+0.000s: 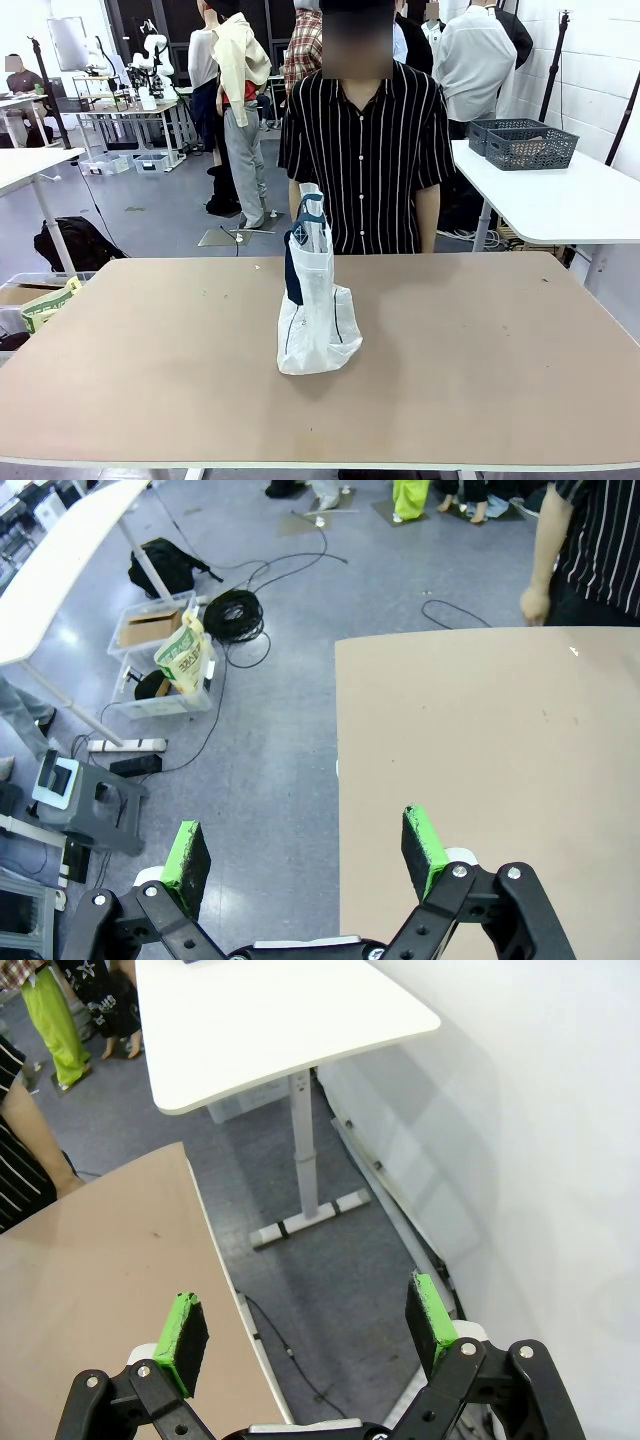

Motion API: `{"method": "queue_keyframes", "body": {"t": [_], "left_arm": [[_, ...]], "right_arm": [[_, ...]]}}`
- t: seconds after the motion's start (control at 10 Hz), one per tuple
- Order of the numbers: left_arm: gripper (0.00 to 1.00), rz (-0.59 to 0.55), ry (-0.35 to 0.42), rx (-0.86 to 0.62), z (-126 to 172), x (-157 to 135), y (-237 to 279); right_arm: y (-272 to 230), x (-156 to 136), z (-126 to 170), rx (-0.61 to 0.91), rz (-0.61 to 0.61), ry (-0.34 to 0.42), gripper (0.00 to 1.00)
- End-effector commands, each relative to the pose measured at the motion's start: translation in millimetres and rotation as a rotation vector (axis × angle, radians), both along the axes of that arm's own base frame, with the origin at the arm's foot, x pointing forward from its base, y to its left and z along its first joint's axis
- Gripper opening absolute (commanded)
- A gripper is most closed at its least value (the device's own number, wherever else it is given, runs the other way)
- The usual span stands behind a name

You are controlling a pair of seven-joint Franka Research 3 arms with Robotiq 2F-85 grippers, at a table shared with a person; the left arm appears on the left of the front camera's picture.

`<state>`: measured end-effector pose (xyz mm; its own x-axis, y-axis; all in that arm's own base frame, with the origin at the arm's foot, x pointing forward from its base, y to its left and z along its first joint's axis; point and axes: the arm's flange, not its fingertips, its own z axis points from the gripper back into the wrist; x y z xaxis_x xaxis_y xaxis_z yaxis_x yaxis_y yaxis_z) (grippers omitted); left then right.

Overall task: Transfer purchased items from the store into the shopping bag.
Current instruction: Open the Reusable shopping bag in the center of the table.

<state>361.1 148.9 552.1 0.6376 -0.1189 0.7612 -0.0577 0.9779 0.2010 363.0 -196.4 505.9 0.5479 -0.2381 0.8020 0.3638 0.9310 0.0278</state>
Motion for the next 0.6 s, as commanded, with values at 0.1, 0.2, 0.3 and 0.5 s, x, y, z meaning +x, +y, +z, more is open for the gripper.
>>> {"method": "queue_keyframes", "body": {"t": [0.1, 0.2, 0.3, 0.5], "left_arm": [[1.0, -0.063, -0.013, -0.011, 9.3, 20.0, -33.7], [1.0, -0.142, -0.035, -0.02, 20.8, 36.2, -68.1], [1.0, -0.239, -0.06, -0.042, 31.5, 48.4, -101.4], [1.0, -0.374, -0.104, -0.137, 50.2, 74.0, -167.0]], "right_arm": [[32.8, 6.9, 24.3, 0.008, 0.078, -0.026, 1.0], [71.1, 14.2, 49.3, 0.01, 0.19, -0.087, 1.0], [111.5, 20.5, 70.8, 0.027, 0.272, -0.077, 1.0], [207.5, 30.4, 89.6, 0.032, 0.405, 0.012, 1.0]]}}
